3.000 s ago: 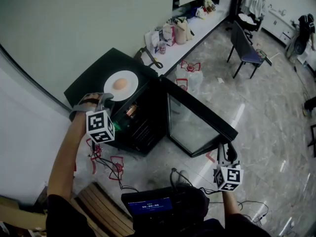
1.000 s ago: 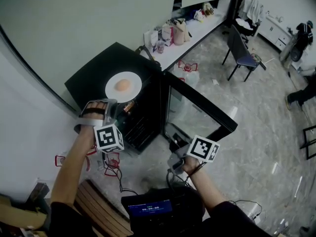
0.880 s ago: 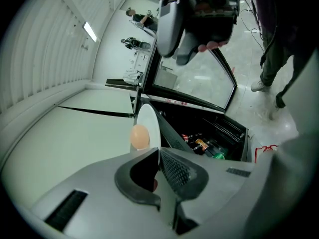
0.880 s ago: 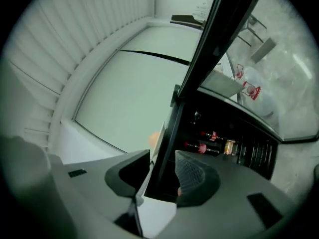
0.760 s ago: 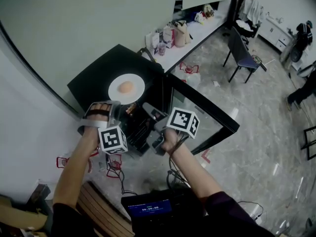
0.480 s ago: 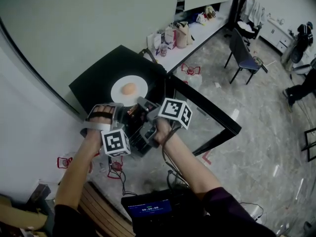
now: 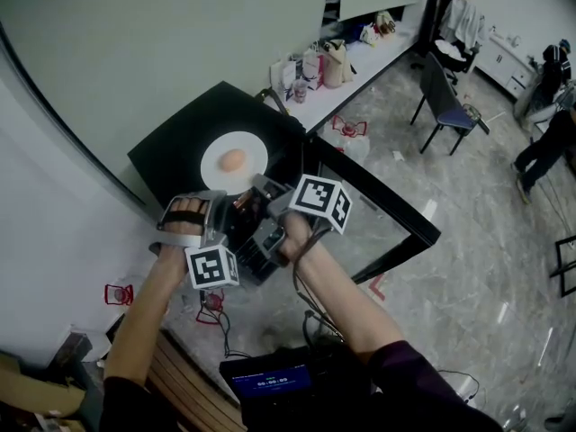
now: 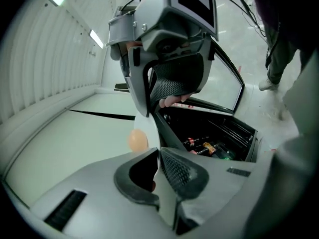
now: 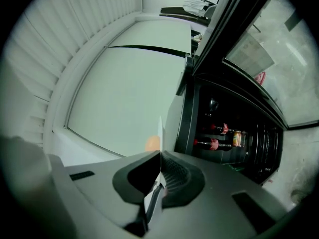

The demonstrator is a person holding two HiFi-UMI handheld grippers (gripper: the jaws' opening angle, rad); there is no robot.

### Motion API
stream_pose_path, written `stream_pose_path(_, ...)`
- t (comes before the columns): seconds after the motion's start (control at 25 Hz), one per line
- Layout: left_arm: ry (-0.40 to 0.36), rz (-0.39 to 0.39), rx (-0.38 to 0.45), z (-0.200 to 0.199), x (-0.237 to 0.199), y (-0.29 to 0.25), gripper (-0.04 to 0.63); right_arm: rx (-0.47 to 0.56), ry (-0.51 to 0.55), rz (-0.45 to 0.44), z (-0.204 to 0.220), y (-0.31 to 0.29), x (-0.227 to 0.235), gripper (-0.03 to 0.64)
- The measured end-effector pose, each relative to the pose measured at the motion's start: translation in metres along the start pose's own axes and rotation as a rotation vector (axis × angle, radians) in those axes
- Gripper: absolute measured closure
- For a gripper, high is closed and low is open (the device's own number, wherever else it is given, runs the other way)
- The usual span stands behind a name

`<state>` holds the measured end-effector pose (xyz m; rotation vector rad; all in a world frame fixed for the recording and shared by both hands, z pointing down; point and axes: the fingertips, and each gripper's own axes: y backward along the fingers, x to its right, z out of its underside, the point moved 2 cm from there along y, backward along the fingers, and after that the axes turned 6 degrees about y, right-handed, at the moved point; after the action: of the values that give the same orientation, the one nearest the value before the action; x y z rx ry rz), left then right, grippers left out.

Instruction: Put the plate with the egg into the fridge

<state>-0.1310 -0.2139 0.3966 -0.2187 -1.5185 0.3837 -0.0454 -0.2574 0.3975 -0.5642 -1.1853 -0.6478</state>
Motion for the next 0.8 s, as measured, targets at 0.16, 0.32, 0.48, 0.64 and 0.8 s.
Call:
stream_pose_path(0.16, 0.037, -0.008, 0.016, -0.002, 0.004, 0.007, 0.577, 0.0, -0.057, -0.013, 0.006, 0.003, 0.005, 0.604)
stream_pose_path(0.32, 0.041, -0.018, 0.022, -0.001, 0.004, 0.014, 0.577, 0.011, -0.096, -0.029, 0.011, 0.008, 0.007, 0.604)
stream_pose_path(0.48, 0.084, -0.027, 0.045, 0.001, 0.002, 0.025, 0.577, 0.03, -0.123, -0.053, 0.013, 0.016, 0.01, 0.606)
stream_pose_path(0.64, 0.202, -0.058, 0.104, -0.005, -0.01, 0.045, 0.577, 0.049, -0.148, -0.048, 0.016, 0.035, 0.008, 0.605)
stream_pose_path(0.8, 0.442, -0.108, 0.21, -0.007, -0.034, 0.066, 0.577, 0.086, -0.147, -0.049, 0.016, 0.047, 0.005, 0.606)
